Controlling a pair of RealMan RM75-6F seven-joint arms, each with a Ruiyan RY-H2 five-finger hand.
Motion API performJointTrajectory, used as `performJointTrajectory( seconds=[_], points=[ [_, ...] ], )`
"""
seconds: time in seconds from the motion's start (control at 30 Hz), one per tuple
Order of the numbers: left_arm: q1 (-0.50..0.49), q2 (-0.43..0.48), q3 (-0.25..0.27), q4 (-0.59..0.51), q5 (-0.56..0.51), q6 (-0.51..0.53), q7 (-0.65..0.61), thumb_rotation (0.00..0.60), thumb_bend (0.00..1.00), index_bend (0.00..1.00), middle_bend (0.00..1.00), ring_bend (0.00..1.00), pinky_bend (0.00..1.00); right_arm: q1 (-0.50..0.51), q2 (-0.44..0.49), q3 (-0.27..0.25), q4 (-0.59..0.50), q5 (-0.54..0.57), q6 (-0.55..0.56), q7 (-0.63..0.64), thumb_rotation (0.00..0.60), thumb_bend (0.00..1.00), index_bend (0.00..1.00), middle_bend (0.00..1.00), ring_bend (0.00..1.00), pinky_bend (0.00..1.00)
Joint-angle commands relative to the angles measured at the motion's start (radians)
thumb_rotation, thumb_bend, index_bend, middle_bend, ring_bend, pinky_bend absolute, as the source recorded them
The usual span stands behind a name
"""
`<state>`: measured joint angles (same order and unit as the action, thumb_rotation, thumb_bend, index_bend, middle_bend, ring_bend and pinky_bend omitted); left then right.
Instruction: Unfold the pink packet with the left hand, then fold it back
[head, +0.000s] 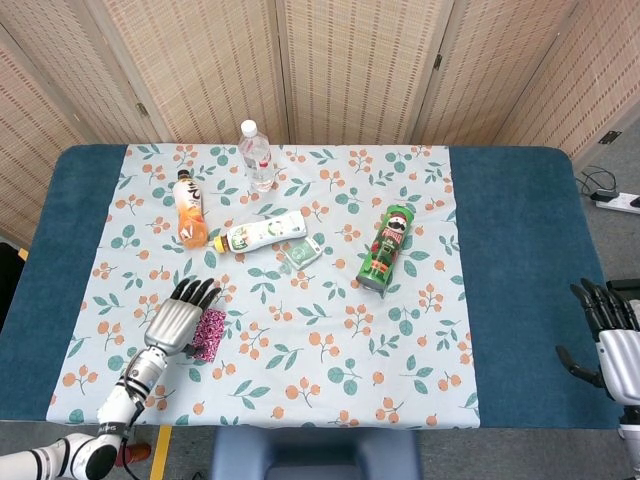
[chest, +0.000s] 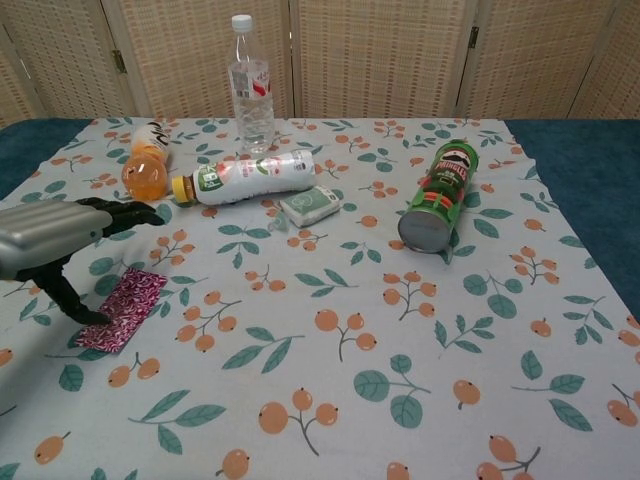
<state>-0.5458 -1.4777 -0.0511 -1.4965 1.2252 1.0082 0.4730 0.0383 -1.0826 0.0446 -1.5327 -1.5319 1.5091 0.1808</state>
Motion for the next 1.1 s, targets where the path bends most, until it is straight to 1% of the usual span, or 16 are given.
performJointTrajectory(
  seconds=[0.03, 0.2, 0.4, 1.1],
  points=[
    [0.009, -0.001, 0.016, -0.01, 0.01, 0.01, 0.01, 0.6, 0.11, 0.01, 0.0, 0.0, 0.0, 0.0, 0.0, 0.0, 0.0, 0.0, 0.0, 0.001, 0.6, 0.34, 0.04, 0.06, 0.02, 0.0],
    [0.014, -0.014, 0.027, -0.003, 0.014, 0.015, 0.013, 0.6, 0.11, 0.01, 0.0, 0.0, 0.0, -0.003, 0.001, -0.001, 0.002, 0.001, 0.002, 0.004, 0.6, 0.33, 0.04, 0.06, 0.02, 0.0],
    [0.004, -0.037, 0.02, 0.03, -0.004, 0.001, 0.017, 0.6, 0.11, 0.01, 0.0, 0.0, 0.0, -0.007, 0.0, -0.002, 0.005, 0.003, 0.004, 0.007, 0.6, 0.34, 0.04, 0.06, 0.02, 0.0],
    [-0.06, -0.099, -0.044, 0.13, -0.093, -0.051, 0.034, 0.6, 0.12, 0.01, 0.0, 0.0, 0.0, -0.01, -0.001, 0.0, 0.008, 0.014, -0.002, 0.007, 0.6, 0.33, 0.04, 0.06, 0.02, 0.0]
  ],
)
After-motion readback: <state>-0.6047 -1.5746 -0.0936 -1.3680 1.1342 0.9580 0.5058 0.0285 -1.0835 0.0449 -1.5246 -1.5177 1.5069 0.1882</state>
